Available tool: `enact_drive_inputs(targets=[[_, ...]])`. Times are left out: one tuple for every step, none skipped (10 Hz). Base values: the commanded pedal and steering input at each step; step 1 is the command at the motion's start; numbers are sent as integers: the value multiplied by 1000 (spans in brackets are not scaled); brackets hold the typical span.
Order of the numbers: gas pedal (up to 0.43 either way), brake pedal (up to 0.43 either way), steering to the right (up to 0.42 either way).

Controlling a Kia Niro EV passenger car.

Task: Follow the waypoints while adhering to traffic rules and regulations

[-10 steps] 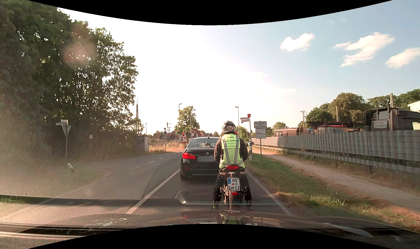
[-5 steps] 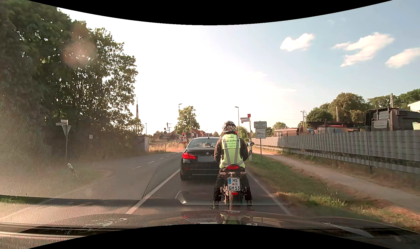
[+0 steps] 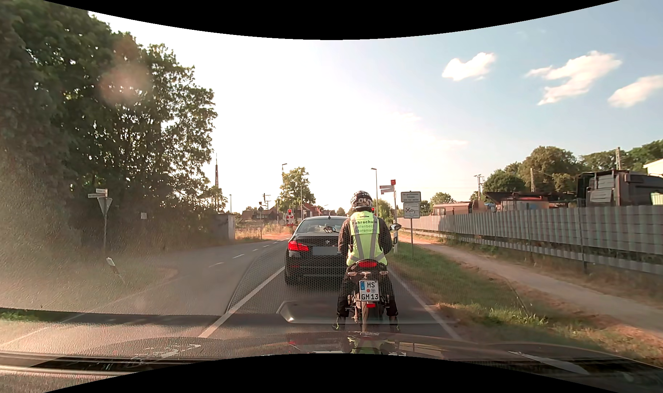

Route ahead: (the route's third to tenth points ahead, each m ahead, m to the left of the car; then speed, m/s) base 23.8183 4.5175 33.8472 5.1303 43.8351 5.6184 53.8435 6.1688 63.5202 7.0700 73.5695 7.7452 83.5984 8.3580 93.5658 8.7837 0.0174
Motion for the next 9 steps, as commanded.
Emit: enact_drive_inputs(targets=[[0,354,6],[0,354,6],[0,354,6],[0,354,6],[0,348,6],[0,341,6],[0,341,6],[0,341,6],[0,341,6]])
